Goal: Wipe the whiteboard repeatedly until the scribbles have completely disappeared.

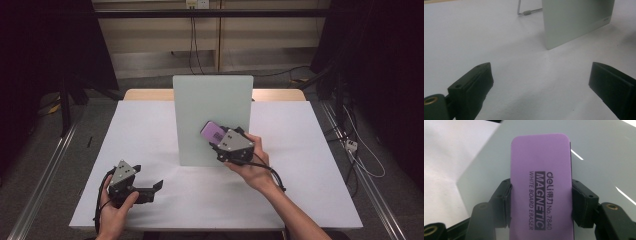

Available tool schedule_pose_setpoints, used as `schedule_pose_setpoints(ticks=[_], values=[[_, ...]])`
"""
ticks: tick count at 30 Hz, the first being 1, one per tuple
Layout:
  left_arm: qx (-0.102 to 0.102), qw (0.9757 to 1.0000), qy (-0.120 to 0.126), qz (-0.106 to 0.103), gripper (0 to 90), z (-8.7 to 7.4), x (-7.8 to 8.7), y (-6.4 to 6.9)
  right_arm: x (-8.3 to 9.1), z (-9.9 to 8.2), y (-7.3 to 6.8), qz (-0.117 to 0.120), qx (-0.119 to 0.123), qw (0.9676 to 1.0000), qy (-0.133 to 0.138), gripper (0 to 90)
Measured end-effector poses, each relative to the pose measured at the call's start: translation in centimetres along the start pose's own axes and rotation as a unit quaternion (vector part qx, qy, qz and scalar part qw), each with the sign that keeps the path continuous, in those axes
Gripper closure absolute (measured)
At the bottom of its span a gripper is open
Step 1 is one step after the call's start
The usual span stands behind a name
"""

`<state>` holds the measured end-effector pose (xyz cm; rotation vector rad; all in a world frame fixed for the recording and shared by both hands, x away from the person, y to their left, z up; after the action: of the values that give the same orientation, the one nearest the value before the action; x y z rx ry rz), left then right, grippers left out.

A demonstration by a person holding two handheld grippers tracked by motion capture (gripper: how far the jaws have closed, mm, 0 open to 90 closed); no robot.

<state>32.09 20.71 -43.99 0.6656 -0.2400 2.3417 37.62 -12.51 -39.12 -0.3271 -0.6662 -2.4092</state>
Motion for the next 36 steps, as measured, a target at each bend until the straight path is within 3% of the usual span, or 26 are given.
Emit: schedule_pose_setpoints(ticks=[1, 2, 5, 14, 21, 22, 25, 31, 36], values=[[0.0, 1.0, 0.0, 0.0, 5.2, 0.0, 0.0, 0.0, 0.0, 0.0, 0.0, 0.0, 0.0, 1.0, 0.0, 41.5], [0.003, 1.0, 0.0, 0.0, 5.2, 0.0, 0.0, 0.0, 0.8, -0.5, 1.0, -0.008, -0.007, 0.9999, 0.002, 41.5], [0.004, 1.0, -0.001, 0.0, 5.3, 0.0, -0.1, 0.0, 1.4, -1.4, 1.3, -0.014, -0.005, 0.9999, -0.004, 41.5], [0.0, 1.0, -0.005, 0.0, 5.3, 0.1, -0.4, 0.0, 1.5, -4.8, -0.5, 0.013, -0.007, 0.9997, -0.02, 41.5], [-0.007, 0.9999, -0.008, -0.006, 5.3, 0.2, -0.7, 0.2, -0.5, -4.3, -3.1, 0.058, 0.017, 0.9976, -0.034, 41.4], [-0.005, 0.9999, -0.008, -0.006, 5.3, 0.2, -0.7, 0.2, -1.6, -3.9, -4.4, 0.077, 0.034, 0.9956, -0.04, 41.5], [-0.004, 1.0, -0.005, -0.004, 5.3, 0.1, -0.5, 0.1, -2.8, -3.0, -5.7, 0.082, 0.046, 0.9951, -0.033, 41.4], [-0.001, 1.0, -0.005, -0.005, 5.3, 0.1, -0.5, 0.1, -4.7, -1.1, -7.2, 0.102, 0.047, 0.9933, -0.024, 41.5], [0.0, 1.0, -0.006, -0.007, 5.3, 0.0, -0.5, 0.0, -5.6, -0.7, -8.0, 0.124, 0.035, 0.9911, -0.032, 41.4]])
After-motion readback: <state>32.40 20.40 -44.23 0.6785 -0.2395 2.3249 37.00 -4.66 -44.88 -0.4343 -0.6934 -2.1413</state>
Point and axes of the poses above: each handheld gripper's, and its own axes: x roughly backward along the jaws, z roughly out of its top, y roughly to its right, the point moved 1 cm from there along -x, roughly forward along the jaws, and after that the axes turned 4 degrees about -x, right-handed, at the moved point
